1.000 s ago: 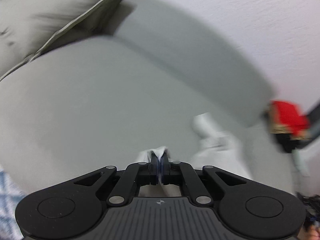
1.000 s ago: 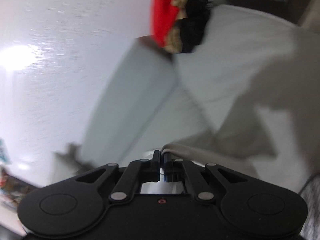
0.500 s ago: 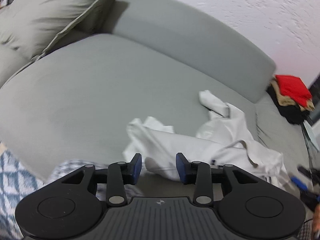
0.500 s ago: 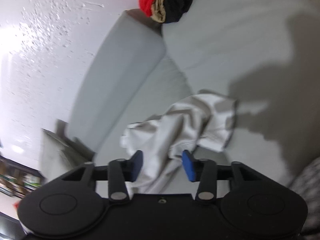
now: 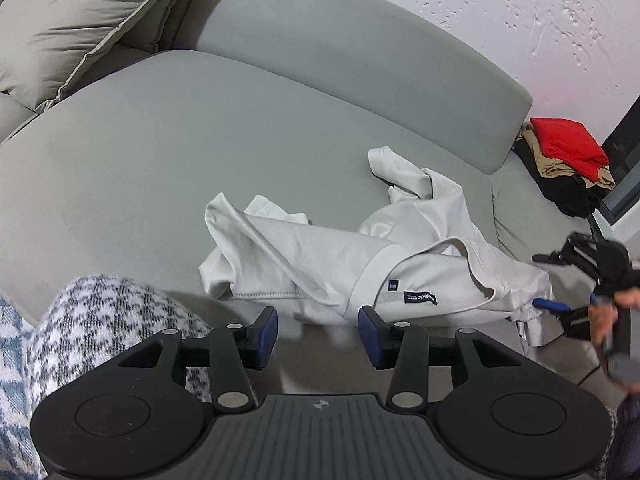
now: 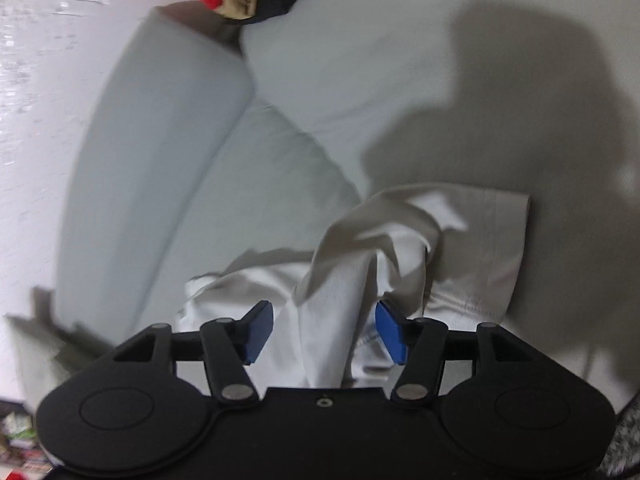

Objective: Fold clothes

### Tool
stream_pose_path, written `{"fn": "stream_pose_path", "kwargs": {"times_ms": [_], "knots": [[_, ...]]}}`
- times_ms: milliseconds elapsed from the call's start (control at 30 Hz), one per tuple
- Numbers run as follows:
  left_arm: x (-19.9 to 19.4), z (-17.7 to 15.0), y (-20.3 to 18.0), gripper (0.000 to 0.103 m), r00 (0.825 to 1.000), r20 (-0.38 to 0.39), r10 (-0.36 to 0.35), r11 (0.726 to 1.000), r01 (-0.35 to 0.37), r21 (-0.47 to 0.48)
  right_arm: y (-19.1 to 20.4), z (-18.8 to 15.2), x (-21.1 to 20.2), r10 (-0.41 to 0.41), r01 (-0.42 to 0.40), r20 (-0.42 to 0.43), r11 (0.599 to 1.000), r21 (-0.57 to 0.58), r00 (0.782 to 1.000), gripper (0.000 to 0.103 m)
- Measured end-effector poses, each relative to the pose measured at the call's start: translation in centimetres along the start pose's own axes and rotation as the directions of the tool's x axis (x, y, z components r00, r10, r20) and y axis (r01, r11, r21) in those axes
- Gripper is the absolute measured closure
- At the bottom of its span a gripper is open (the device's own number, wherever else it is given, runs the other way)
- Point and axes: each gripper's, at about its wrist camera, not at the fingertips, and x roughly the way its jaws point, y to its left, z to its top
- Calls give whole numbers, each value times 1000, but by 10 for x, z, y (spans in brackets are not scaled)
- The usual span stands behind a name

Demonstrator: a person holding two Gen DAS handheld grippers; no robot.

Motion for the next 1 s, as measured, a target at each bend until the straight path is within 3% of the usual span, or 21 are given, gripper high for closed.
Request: {"fn": "stream_pose_path", "kwargs": {"times_ms": [67,133,167,267,333,533,600,667,733,767,800,1000], "knots": [[0,-2,-1,60,1000,-8,-14,1000,14,9,10,1,-1,-66,66,42,998,-5,997,48],[1,-4,-1,60,1000,-14,-19,1000,19,7,17,4,0,-116,118,67,993,-27,991,60],[1,-5,-1,60,1000,-17,-23,1000,23,5,18,5,2,-132,135,67,990,-42,989,73],[-2,-8,-1,60,999,-15,-30,1000,30,8,16,6,2,-147,153,68,985,-82,987,96],[-6,-9,0,59,999,-7,-32,999,32,14,8,4,-4,-122,130,81,986,-106,989,100],[-14,-10,5,57,999,3,-49,999,49,7,-44,-2,-71,81,-72,114,994,-85,990,101],[-11,-12,5,57,999,-11,-53,999,53,2,-69,1,-86,109,-102,122,993,-59,987,100],[-6,-16,3,57,998,-32,-52,999,52,7,-93,5,-86,138,-137,74,990,-10,988,94],[-3,-19,-1,57,998,-49,-47,999,48,19,-113,8,-81,181,-181,10,982,42,983,78],[-3,-21,-4,57,997,-52,-51,998,53,27,-117,4,-82,203,-203,3,978,41,979,59],[-4,-22,-6,57,997,-55,-56,998,58,35,-120,0,-82,220,-220,-3,975,33,976,49],[-4,-25,-13,57,997,-56,-43,997,47,63,-115,-31,-68,225,-226,-27,969,-95,974,49]]}}
